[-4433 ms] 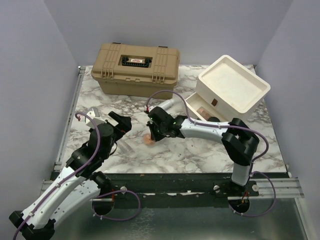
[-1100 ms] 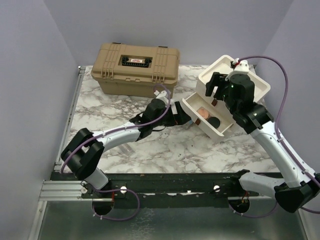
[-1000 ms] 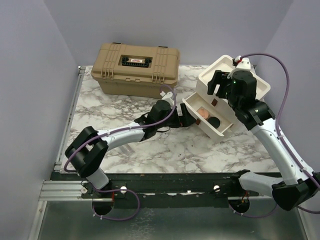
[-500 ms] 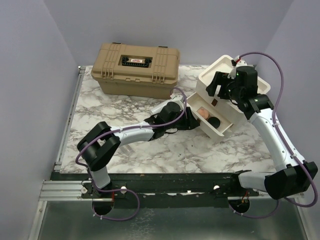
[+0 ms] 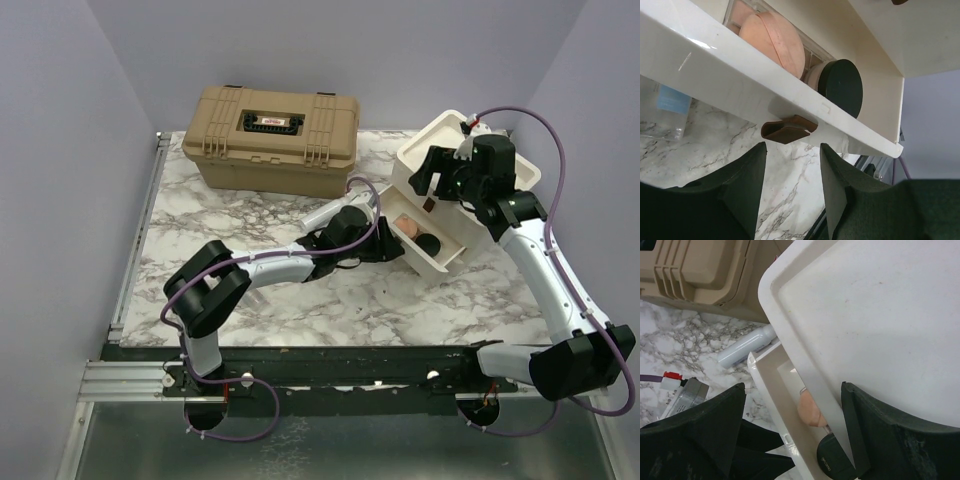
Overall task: Organize the makeup
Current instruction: Close the drawer in the storage box.
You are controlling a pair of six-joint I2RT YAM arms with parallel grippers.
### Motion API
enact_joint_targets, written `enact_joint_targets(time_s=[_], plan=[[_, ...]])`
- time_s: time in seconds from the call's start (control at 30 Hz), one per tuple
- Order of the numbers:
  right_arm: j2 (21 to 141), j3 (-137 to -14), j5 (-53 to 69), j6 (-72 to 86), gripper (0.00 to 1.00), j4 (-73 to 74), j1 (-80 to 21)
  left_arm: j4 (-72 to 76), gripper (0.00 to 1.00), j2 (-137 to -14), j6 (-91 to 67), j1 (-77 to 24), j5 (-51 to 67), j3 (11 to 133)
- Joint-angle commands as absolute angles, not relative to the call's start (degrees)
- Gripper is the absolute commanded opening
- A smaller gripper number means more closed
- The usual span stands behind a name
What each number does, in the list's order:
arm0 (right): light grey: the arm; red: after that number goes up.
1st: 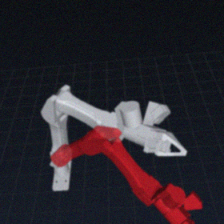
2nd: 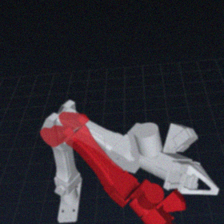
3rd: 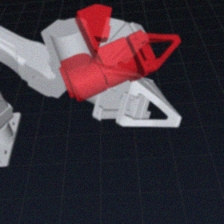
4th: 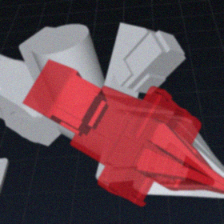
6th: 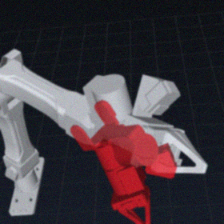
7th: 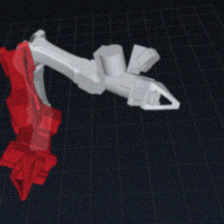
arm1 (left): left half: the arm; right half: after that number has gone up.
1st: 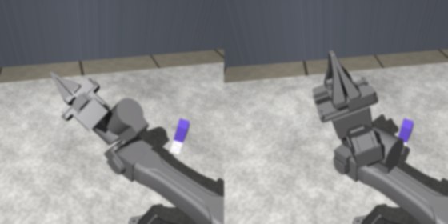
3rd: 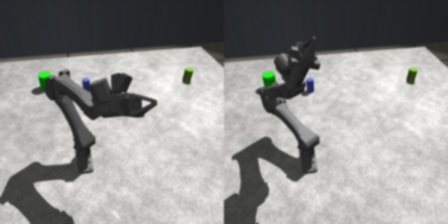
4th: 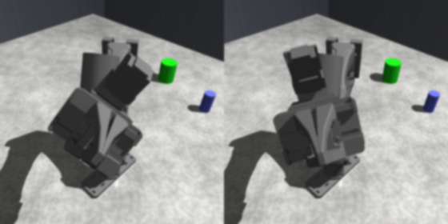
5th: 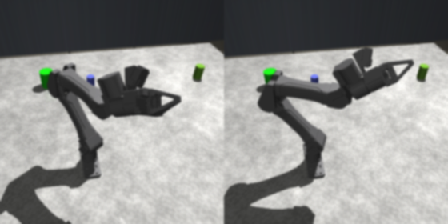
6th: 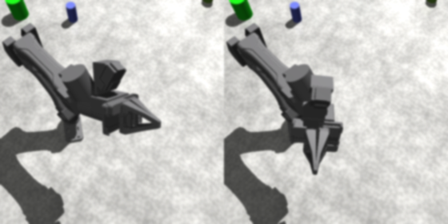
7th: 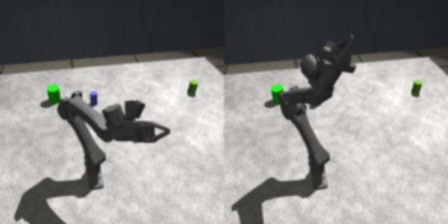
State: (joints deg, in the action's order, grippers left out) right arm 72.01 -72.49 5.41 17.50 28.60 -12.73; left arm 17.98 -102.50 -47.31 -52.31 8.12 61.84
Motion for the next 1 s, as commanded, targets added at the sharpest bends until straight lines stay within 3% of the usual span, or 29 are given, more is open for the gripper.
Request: enact_joint_targets(time_s=[0.0, 0.37, 0.8, 0.97], plan=[[71.0, -71.4, 8.9, 17.0, 0.83, 29.8, -12.5, 21.4, 0.48, -102.9, -46.5, -53.0, 7.6, 63.6], [73.8, -73.8, 15.9, 16.8, 0.84, 32.0, -12.4, 24.1, 0.43, -104.0, -45.0, -53.5, 7.4, 65.5], [72.6, -72.8, 12.9, 20.3, 0.88, 32.1, -12.3, 28.4, 0.42, -106.0, -46.7, -54.9, 3.3, 65.9], [70.5, -70.7, 12.7, 26.0, 0.87, 29.2, -12.3, 32.9, 0.36, -107.8, -45.9, -55.3, 1.2, 65.7]])
